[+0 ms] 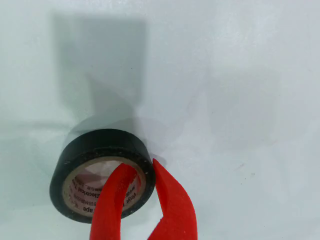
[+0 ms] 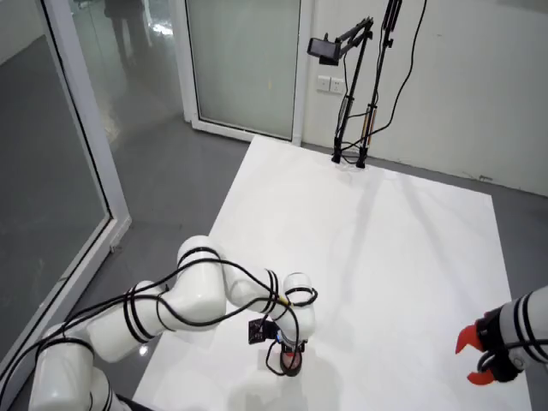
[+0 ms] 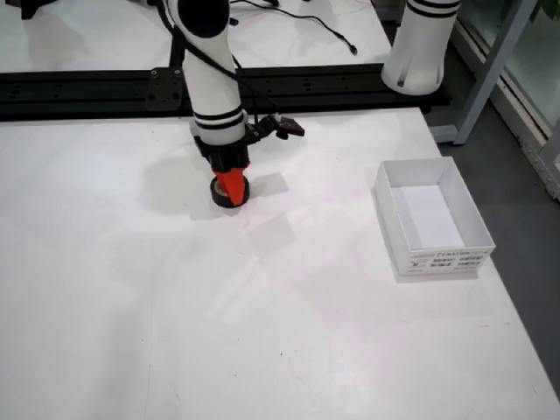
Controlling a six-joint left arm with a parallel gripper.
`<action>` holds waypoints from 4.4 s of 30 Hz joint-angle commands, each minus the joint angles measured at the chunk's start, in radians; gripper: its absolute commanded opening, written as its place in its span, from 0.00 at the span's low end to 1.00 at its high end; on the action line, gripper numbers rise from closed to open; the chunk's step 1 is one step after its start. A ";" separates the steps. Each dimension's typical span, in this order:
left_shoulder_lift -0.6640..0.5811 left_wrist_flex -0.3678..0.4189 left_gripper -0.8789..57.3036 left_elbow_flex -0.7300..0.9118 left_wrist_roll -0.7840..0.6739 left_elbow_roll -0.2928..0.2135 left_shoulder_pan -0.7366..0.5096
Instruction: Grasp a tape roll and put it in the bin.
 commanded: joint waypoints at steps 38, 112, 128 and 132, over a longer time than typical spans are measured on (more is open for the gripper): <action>-0.574 0.302 0.00 0.341 0.003 -0.048 0.318; -0.337 -0.055 0.20 0.467 0.095 -0.025 0.666; -0.362 -0.004 0.00 0.462 0.094 -0.004 0.634; -0.452 0.091 0.00 0.462 0.094 0.048 0.605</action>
